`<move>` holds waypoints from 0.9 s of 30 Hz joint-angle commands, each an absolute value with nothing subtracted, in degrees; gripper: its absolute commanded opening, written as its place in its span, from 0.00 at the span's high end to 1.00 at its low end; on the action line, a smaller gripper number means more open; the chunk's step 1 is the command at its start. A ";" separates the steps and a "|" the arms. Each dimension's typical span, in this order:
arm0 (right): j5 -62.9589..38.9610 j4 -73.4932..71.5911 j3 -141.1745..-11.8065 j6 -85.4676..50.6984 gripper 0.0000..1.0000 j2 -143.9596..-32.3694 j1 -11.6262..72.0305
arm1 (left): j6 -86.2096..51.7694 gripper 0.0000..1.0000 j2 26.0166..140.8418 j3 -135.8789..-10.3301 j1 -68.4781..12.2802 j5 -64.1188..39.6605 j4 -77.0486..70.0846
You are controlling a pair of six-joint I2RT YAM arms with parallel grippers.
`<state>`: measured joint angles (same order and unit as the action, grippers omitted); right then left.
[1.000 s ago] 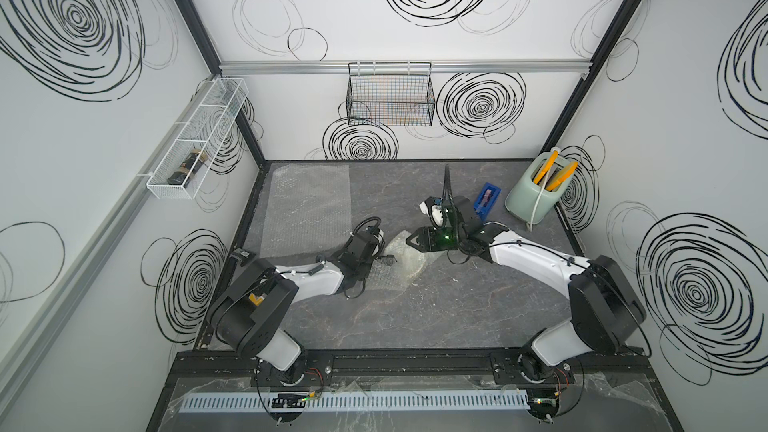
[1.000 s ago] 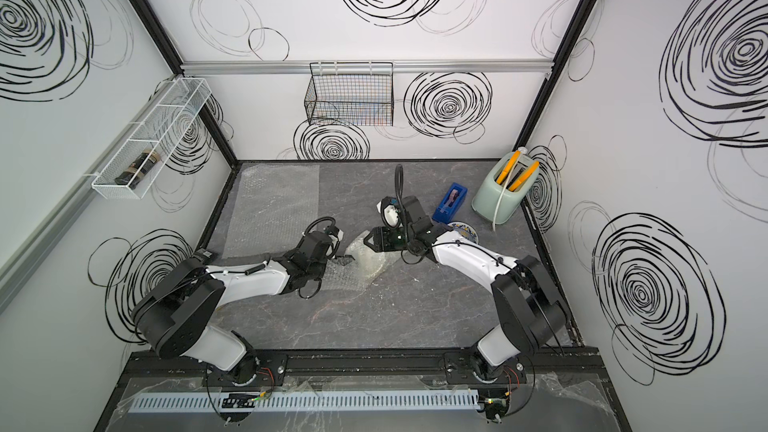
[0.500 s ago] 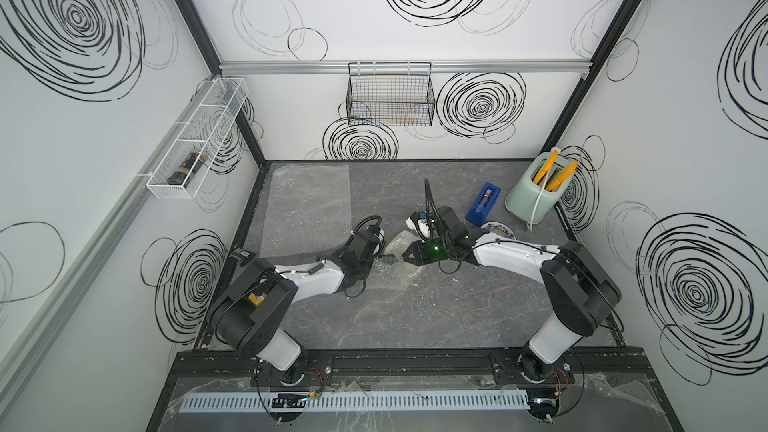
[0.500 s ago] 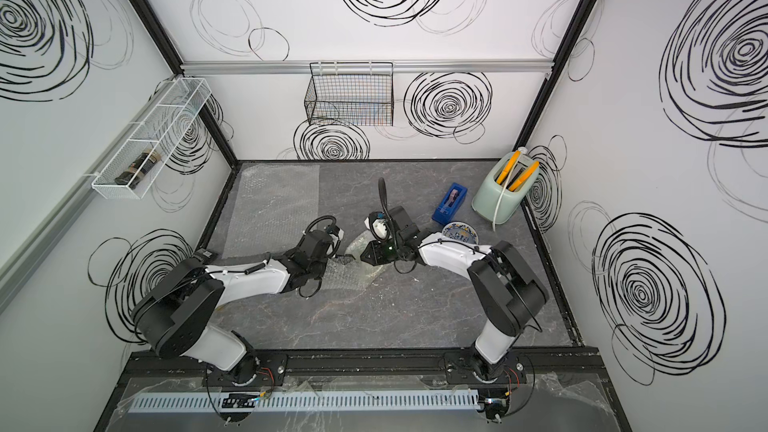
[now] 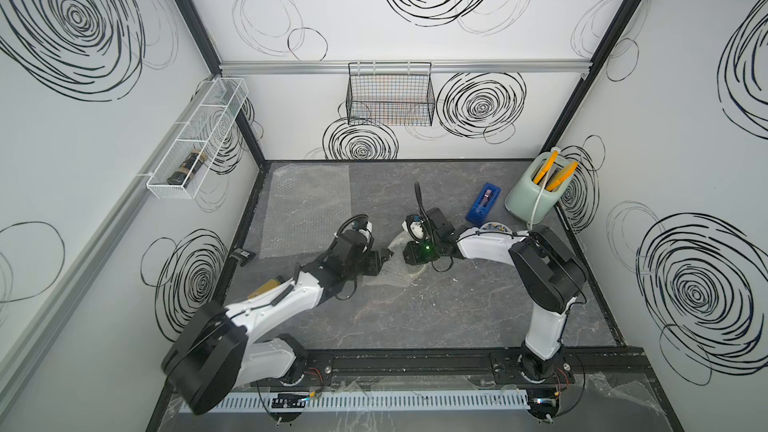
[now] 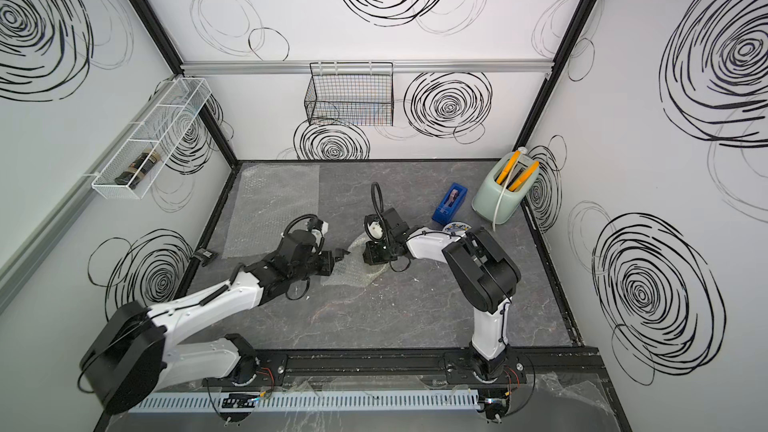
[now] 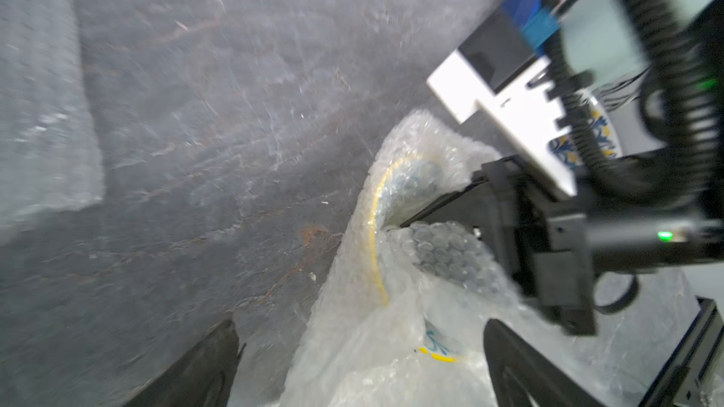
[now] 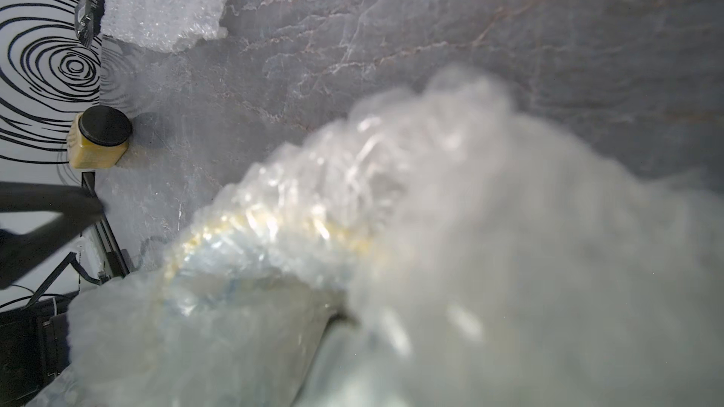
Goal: Wrap bowls in bubble wrap
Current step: Wrap the bowl in bubble wrap.
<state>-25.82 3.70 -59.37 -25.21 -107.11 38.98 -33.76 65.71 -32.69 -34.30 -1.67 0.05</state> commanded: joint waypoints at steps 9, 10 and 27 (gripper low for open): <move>-24.45 6.69 -60.11 -24.52 0.82 -109.25 38.59 | -52.84 0.04 34.82 -16.79 -37.02 -4.05 10.74; -24.52 6.75 -60.13 -24.52 0.82 -109.25 38.58 | -54.26 0.03 33.24 -15.45 -38.15 -3.40 10.85; -25.06 7.47 -59.74 -23.80 0.81 -108.85 38.15 | -66.40 0.29 28.84 -5.98 -46.93 -3.29 -6.28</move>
